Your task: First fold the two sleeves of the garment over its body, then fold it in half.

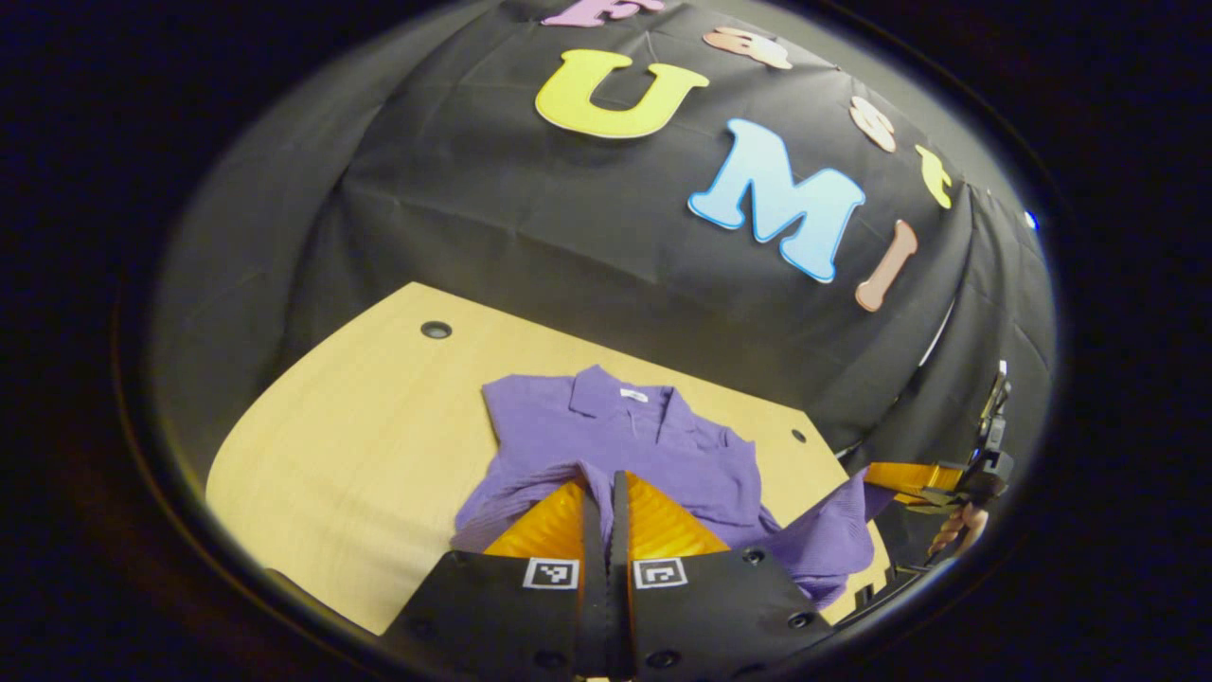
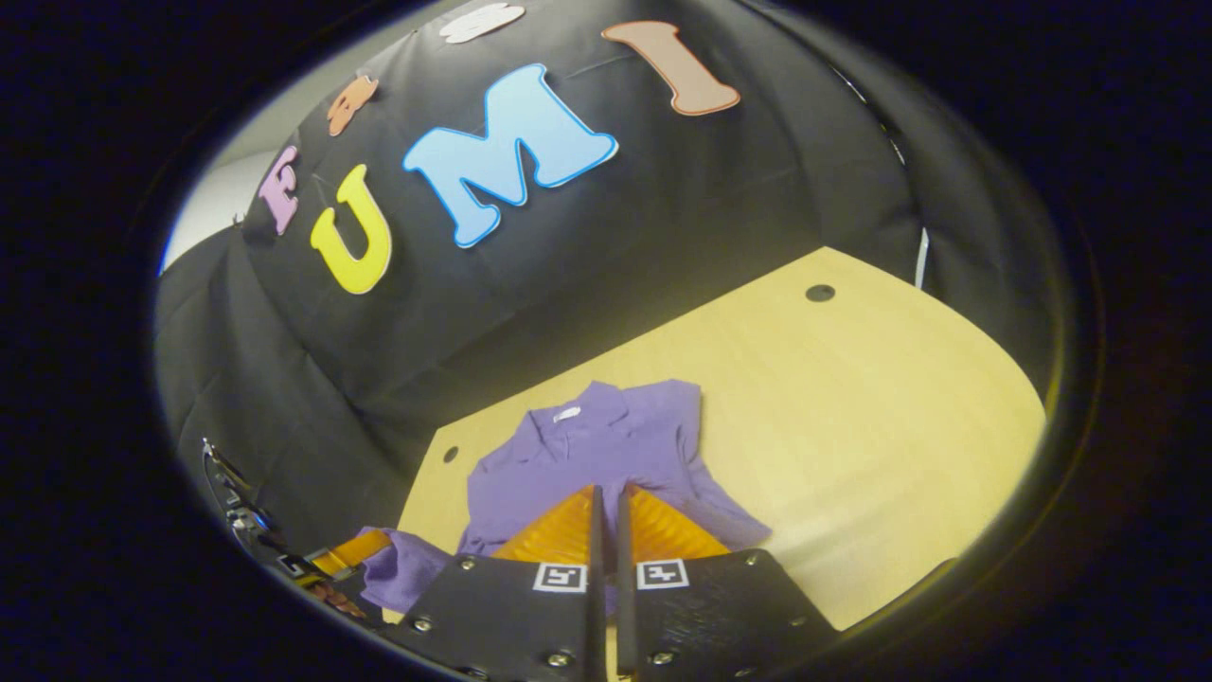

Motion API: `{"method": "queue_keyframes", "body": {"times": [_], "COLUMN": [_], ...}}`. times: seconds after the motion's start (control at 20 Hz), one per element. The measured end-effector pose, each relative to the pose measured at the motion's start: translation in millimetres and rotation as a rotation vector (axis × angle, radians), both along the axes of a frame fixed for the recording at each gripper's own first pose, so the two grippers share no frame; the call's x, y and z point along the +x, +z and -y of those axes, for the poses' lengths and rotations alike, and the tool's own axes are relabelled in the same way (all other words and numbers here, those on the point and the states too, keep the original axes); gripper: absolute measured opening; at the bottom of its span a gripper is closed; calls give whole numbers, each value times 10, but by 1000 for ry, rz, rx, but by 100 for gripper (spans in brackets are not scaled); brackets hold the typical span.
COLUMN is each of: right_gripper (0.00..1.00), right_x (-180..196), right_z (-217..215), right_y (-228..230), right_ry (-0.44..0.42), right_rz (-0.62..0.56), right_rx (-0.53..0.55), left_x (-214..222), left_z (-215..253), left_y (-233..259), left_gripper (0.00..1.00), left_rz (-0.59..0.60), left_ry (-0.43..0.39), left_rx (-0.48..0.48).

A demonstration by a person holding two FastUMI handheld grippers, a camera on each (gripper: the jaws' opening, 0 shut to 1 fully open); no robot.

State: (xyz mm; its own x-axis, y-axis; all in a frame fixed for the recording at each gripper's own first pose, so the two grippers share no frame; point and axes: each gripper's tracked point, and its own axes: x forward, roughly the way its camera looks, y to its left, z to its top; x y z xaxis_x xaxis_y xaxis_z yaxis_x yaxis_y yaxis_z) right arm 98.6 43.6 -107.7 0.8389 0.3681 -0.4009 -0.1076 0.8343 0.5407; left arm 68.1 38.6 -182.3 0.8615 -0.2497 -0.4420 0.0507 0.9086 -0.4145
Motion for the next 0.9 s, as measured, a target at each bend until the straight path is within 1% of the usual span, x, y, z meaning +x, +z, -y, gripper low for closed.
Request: {"method": "queue_keyframes", "body": {"times": [0.2, 0.45, 0.65, 0.9], "right_gripper": [5, 5, 4, 4], "right_x": [532, 1138, 1603, 2146], "right_z": [-3, -5, -22, -25], "right_y": [136, 262, 271, 37], "right_ry": [16, 29, 30, 16], "right_rz": [27, 69, 83, 77], "right_rx": [-14, -32, -30, -63], "left_x": [678, 1375, 1864, 2410], "left_z": [-15, -10, 73, 83], "left_y": [119, 208, 144, -93], "left_gripper": [7, 6, 6, 6], "left_rz": [27, 76, 84, 83], "left_ry": [32, 67, 59, 68], "left_rx": [3, 52, 124, 229]}}
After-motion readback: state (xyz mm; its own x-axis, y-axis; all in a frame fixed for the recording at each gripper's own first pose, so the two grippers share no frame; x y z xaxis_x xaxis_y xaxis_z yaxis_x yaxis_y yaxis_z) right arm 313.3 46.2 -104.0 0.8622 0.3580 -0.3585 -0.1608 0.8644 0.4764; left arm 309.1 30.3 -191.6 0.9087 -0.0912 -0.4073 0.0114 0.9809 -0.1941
